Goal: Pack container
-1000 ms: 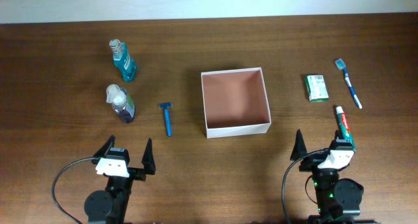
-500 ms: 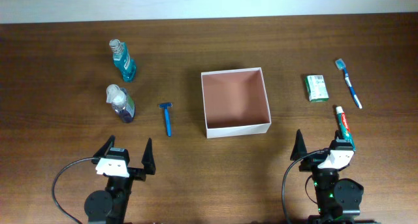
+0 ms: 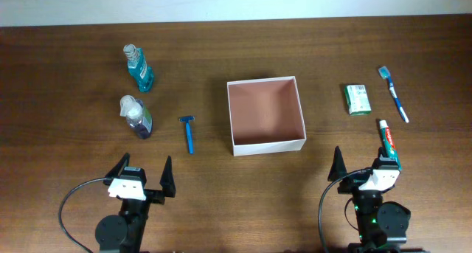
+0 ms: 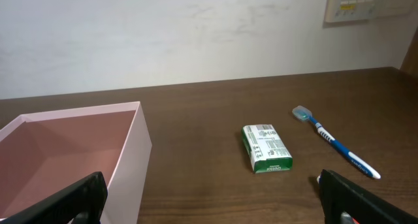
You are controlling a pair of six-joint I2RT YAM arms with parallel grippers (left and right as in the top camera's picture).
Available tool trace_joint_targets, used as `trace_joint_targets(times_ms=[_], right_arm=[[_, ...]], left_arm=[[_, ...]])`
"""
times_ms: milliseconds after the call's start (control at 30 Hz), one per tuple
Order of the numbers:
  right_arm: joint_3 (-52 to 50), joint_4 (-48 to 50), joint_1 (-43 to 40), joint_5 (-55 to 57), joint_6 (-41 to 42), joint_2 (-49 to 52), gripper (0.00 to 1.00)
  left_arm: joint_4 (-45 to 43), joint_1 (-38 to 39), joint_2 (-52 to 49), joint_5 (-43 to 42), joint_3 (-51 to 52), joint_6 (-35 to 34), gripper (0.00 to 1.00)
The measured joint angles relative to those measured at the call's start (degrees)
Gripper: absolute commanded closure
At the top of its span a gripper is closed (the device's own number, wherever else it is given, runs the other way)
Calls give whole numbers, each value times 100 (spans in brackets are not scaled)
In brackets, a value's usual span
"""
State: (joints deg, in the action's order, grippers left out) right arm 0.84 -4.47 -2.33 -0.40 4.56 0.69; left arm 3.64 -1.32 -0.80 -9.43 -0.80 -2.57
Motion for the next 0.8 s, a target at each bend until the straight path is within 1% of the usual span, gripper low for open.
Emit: trace_joint_targets(times_ms=[400, 500, 633, 700, 800], right_arm=[[0, 0, 0, 0, 2, 0, 2], [0, 0, 0, 0, -2, 0, 2], [0, 2, 0, 0, 2, 0, 2], [0, 0, 0, 0, 0, 0, 2], [0, 2, 0, 0, 2, 0, 2]], left_arm=[[-63, 0, 0, -13, 2, 0, 1], [-356, 0, 0, -195, 9, 0, 1], [-804, 0, 2, -706, 7, -2, 1], [-817, 0, 2, -896, -13, -2, 1], [-614, 0, 0, -1021, -238, -4, 1]])
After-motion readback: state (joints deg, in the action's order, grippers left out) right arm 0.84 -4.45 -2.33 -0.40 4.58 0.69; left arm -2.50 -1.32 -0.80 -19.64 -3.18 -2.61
